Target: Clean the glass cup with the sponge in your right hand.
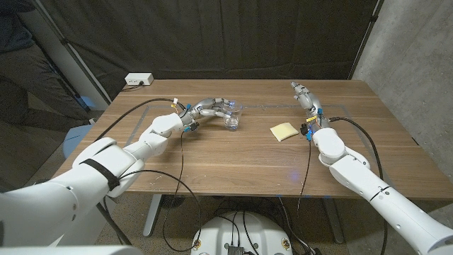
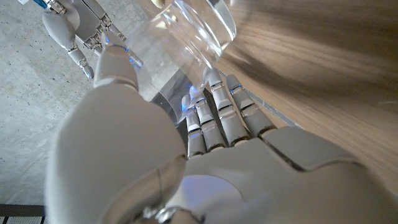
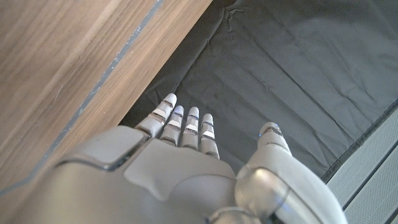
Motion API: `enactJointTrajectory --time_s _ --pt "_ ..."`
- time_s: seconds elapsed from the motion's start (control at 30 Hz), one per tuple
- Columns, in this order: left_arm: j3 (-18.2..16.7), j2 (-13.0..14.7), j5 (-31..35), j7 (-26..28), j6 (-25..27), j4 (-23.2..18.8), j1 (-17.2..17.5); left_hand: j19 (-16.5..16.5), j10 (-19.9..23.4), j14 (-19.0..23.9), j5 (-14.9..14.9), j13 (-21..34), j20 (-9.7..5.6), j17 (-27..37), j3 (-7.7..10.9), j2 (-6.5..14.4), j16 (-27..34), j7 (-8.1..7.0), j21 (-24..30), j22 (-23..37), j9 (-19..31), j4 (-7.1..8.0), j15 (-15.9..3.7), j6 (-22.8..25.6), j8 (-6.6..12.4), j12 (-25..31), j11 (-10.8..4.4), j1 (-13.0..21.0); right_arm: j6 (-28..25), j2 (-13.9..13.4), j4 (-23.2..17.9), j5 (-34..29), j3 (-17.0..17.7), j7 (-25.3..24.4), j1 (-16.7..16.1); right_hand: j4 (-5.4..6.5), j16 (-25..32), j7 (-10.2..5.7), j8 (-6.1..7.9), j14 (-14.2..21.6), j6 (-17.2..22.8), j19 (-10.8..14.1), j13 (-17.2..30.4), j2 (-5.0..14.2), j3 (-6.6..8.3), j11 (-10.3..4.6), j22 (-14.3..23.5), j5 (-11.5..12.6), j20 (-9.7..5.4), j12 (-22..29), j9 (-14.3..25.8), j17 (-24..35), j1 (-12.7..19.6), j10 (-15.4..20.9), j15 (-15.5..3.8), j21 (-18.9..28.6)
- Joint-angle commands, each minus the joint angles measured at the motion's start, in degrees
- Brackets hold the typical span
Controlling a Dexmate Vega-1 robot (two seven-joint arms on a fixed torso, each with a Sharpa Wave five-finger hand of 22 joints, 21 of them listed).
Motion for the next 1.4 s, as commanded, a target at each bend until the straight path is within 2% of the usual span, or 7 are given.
enactJointTrajectory --time_s 0.03,0.23,0.4,0.7,0.8,0.9,1.4 --pt "-1.54 -0.18 -2.71 -1.41 0.00 -0.58 0.40 0.08 6.94 0.40 0.08 0.38 0.22 0.43 2.70 6.19 -0.24 -4.28 0.34 0.31 0.41 2.19 -8.76 8.93 6.32 0.29 -5.92 6.24 -9.69 -3.04 -6.55 -6.68 -2.11 -3.88 -0.31 -0.89 0.49 -0.05 0.63 1.52 1.08 0.92 0.24 -0.04 0.29 -0.17 0.31 0.37 0.41 0.72 0.36 0.21 1.56 1.20 -0.36 0.56" --pt "-1.90 -0.40 -3.04 -1.64 0.05 -0.33 0.14 -0.10 7.09 0.72 0.16 0.55 0.30 0.76 2.98 6.51 -0.40 -4.42 0.47 0.35 0.51 2.21 -8.84 9.16 6.79 0.36 -6.04 6.55 -17.59 -3.77 -9.59 -11.47 -3.91 -6.39 -0.21 -1.50 0.85 -0.33 0.89 3.55 2.17 1.33 0.32 -0.28 0.63 -0.16 0.37 0.33 0.78 1.19 0.43 0.27 2.98 2.66 -0.62 0.71" --pt "-2.02 -0.53 -3.03 -1.34 0.32 -0.01 -0.11 -0.23 8.59 1.96 0.35 0.85 0.40 1.31 3.43 7.06 -0.23 -4.46 0.68 0.39 0.70 2.17 -9.01 10.10 7.72 1.05 -5.94 7.12 -22.81 -3.73 -10.88 -15.05 -5.76 -7.82 0.41 -1.90 1.24 0.09 1.61 7.14 5.33 4.08 0.47 -0.80 1.01 0.08 0.65 0.19 0.90 2.19 0.55 0.40 5.17 5.96 -1.61 1.86" --pt "-1.91 -0.72 -2.63 -0.66 0.53 0.74 -0.68 -0.91 8.86 2.68 0.50 1.25 0.67 1.81 3.74 7.45 -0.45 -4.40 0.74 0.45 0.96 2.34 -8.90 10.21 8.47 1.29 -6.01 7.26 -34.03 -4.25 -13.42 -21.80 -10.30 -7.69 2.65 -2.59 1.15 0.04 1.79 8.28 6.23 5.01 0.53 -0.93 1.73 0.19 0.75 0.39 1.41 2.26 0.62 0.45 7.61 6.65 -2.16 2.26" --pt "-1.84 -0.69 -2.44 -0.32 0.63 0.84 -0.82 -1.10 8.99 2.69 0.54 1.34 0.72 1.89 3.83 7.47 -0.60 -4.41 0.73 0.45 1.02 2.30 -8.94 10.07 8.59 1.37 -6.00 7.37 -36.90 -3.81 -13.69 -23.32 -11.35 -7.80 3.25 -3.00 1.24 0.13 1.99 9.93 7.15 6.73 0.59 -1.79 2.25 0.34 0.88 0.67 0.85 2.26 0.69 0.51 10.35 7.19 -3.04 2.98" --pt "-1.83 -0.71 -2.39 -0.18 0.88 1.02 -1.01 -1.52 8.94 2.69 0.56 1.45 0.57 1.99 3.89 7.52 -0.77 -4.32 0.65 0.46 1.09 2.36 -8.82 10.00 8.76 1.38 -5.97 7.35 -40.34 -3.97 -14.75 -25.43 -12.69 -7.80 3.61 -2.53 1.65 0.19 2.06 13.08 8.33 9.67 0.70 -3.07 2.32 0.67 1.39 0.91 -0.60 2.72 0.77 0.72 12.60 9.19 -4.18 4.53" --pt "-1.31 -1.72 -1.79 1.08 2.65 2.86 -2.66 -2.01 8.76 2.71 0.64 1.93 0.66 2.56 4.36 7.86 -1.49 -4.30 0.87 0.49 1.38 2.35 -8.86 9.67 9.54 1.45 -5.92 7.77 -59.16 -6.97 -19.91 -36.44 -23.57 -0.40 9.50 -1.79 2.07 -0.38 2.36 15.66 10.07 11.27 0.80 -3.92 1.96 0.00 2.11 1.18 -1.16 2.83 0.83 1.19 13.07 10.31 -5.74 5.84"
